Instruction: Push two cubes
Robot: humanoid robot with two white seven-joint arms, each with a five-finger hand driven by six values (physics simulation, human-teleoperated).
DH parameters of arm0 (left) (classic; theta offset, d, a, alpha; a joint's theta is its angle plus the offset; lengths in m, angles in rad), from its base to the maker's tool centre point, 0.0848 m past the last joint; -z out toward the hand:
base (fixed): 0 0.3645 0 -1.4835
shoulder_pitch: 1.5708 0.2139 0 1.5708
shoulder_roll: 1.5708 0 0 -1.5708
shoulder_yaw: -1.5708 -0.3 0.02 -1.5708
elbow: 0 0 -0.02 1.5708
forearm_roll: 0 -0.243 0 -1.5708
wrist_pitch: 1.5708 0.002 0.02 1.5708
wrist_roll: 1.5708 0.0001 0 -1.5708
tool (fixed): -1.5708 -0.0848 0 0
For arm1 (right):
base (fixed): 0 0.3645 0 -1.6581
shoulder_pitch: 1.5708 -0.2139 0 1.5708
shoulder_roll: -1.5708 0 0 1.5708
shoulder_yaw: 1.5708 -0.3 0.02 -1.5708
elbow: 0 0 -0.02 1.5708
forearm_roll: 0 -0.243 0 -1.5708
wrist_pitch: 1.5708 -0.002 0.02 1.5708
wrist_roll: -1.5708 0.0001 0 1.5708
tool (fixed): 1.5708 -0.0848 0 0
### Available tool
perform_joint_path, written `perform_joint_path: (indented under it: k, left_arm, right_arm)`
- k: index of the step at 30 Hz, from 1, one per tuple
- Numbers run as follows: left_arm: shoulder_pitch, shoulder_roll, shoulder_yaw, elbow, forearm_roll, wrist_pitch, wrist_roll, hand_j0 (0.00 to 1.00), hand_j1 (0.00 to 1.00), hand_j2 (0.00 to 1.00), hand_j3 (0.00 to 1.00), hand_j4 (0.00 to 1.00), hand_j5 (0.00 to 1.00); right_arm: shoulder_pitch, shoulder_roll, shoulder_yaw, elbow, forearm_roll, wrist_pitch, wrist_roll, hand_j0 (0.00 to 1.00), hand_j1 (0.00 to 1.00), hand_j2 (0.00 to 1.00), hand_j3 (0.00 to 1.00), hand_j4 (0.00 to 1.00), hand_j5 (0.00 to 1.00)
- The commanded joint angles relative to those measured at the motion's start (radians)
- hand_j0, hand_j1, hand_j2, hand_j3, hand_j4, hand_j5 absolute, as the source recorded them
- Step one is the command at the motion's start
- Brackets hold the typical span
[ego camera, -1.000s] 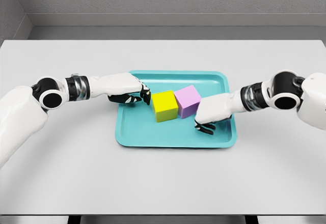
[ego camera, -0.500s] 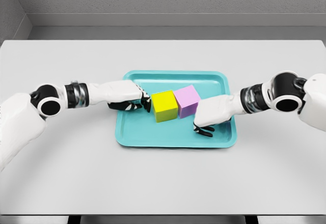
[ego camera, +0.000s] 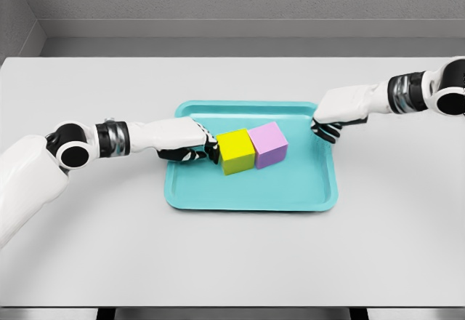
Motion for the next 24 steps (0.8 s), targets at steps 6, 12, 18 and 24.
perform_joint_path:
  k: [6,12,18,24]
  left_arm:
    - [0.000,0.001,-0.004,-0.014,0.008,0.002,0.005,0.47,0.47,0.47,0.47,0.47,0.47]
    - [0.000,0.001,-0.004,-0.014,0.017,0.002,0.005,0.47,0.47,0.47,0.47,0.47,0.47]
    - [0.002,0.004,-0.004,-0.014,0.017,0.002,0.005,0.47,0.47,0.47,0.47,0.47,0.47]
    - [0.005,0.105,0.000,-0.086,0.089,0.002,0.005,0.47,0.47,0.47,0.47,0.47,0.47]
  right_arm:
    - [0.002,0.122,0.011,0.141,0.060,0.002,0.000,0.11,0.11,0.11,0.11,0.11,0.11]
    - [0.006,0.135,0.026,0.146,0.060,0.002,0.000,0.11,0.11,0.11,0.11,0.11,0.11]
    - [-0.011,0.112,0.013,0.146,0.053,0.002,0.000,0.12,0.12,0.12,0.12,0.12,0.12]
    - [-0.011,0.096,-0.098,0.318,0.048,0.002,0.000,0.13,0.13,0.13,0.13,0.13,0.13]
